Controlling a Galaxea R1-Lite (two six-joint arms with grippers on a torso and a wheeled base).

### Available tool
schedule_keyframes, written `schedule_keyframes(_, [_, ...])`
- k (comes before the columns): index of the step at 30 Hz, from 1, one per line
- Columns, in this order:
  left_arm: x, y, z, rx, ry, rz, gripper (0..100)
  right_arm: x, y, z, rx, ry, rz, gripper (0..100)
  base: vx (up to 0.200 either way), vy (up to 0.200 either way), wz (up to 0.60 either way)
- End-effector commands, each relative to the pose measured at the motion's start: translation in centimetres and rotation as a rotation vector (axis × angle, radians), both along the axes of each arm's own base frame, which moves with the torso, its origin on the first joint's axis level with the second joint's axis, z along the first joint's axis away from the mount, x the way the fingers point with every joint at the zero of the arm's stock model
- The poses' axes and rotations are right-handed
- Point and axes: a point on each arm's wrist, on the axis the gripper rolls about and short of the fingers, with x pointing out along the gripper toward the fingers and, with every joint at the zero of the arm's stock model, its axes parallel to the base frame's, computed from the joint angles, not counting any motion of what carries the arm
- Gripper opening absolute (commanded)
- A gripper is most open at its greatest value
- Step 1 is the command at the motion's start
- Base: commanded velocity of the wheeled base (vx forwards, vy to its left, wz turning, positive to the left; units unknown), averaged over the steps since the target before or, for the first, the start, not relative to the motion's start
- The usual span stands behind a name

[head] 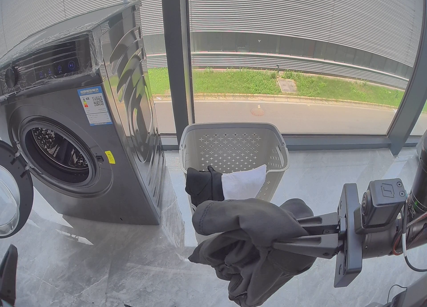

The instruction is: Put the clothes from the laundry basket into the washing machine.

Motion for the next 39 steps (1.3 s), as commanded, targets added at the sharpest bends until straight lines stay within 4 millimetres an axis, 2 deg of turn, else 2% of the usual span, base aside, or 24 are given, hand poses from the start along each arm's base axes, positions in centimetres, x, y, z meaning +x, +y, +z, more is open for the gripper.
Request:
schedule_keyframes(1, [5.1, -2.2, 4.1, 0.161, 0.144, -0.582, 100, 0.0, 3.0, 0.5, 0.0, -0.001, 0.081, 0, 0.0, 0.0, 0.0])
schedule_keyframes(4, [6.2, -3.2, 2.9, 0.193, 0.23, -0.752, 100, -0.3, 3.9, 0.4, -0.005, 0.003, 0.115, 0, 0.0, 0.0, 0.0])
schedule_keyframes(7, [6.9, -3.9, 2.2, 0.213, 0.285, -0.827, 100, -0.7, 4.6, 0.2, -0.014, 0.009, 0.146, 0, 0.0, 0.0, 0.0])
schedule_keyframes(11, [7.6, -4.4, 2.0, 0.227, 0.316, -0.837, 100, -1.4, 4.9, 0.0, -0.018, 0.011, 0.175, 0, 0.0, 0.0, 0.0])
schedule_keyframes(15, [8.8, -5.3, 3.1, 0.327, 0.228, -0.856, 100, -2.0, 5.3, 0.2, -0.013, 0.007, 0.206, 0, 0.0, 0.0, 0.0])
schedule_keyframes(21, [10.7, -6.5, 2.4, 0.445, 0.222, -0.871, 100, -2.3, 5.4, 0.3, -0.009, 0.005, 0.219, 0, 0.0, 0.0, 0.0])
schedule_keyframes(28, [11.6, -7.1, 2.5, 0.444, 0.217, -0.871, 100, -2.8, 5.6, 0.3, -0.008, 0.006, 0.244, 0, 0.0, 0.0, 0.0])
schedule_keyframes(33, [13.6, -7.5, 2.5, 0.439, 0.21, -0.81, 100, -3.4, 5.6, 0.6, 0.002, 0.001, 0.265, 0, 0.0, 0.0, 0.0])
schedule_keyframes(39, [14.4, -7.9, 2.2, 0.439, 0.217, -0.811, 100, -3.4, 6.0, 0.7, 0.004, 0.001, 0.274, 0, 0.0, 0.0, 0.0])
